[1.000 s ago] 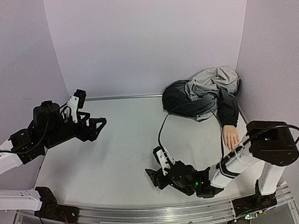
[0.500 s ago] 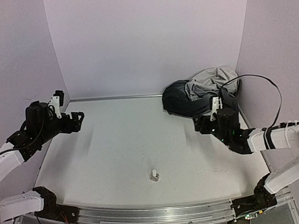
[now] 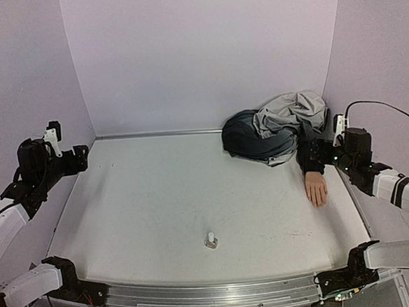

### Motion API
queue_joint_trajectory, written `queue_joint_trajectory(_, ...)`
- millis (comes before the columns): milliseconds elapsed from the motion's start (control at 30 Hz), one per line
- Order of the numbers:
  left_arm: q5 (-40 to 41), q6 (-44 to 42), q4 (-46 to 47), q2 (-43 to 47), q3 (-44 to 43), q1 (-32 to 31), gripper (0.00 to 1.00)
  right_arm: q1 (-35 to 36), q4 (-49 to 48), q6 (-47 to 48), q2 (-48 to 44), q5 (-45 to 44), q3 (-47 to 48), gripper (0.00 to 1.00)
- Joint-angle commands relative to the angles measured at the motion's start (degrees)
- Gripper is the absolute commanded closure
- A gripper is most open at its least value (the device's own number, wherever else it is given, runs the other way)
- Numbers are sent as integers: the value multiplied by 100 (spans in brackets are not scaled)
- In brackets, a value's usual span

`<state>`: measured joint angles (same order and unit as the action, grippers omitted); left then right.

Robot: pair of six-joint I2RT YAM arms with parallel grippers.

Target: Paint the nails

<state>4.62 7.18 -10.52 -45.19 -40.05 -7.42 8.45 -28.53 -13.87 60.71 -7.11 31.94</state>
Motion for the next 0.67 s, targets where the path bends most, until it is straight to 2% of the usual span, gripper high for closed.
queue_joint_trajectory(0, -115, -424, 425, -41, -624, 26, 7, 26, 256, 374, -563, -39, 518, 2)
queue_joint_trajectory(100, -234, -524, 501, -83, -768, 23, 6, 29, 322, 442, -698, -124, 556, 2)
queue_joint_trajectory(200, -372, -695, 638, -41, -810, 22, 1, 31, 288, 430, -856, -85, 534, 2)
queue_joint_trajectory(633, -251, -1007, 711, 106, -751, 21, 1, 31, 46, 510, -1237, -79, 344, 2)
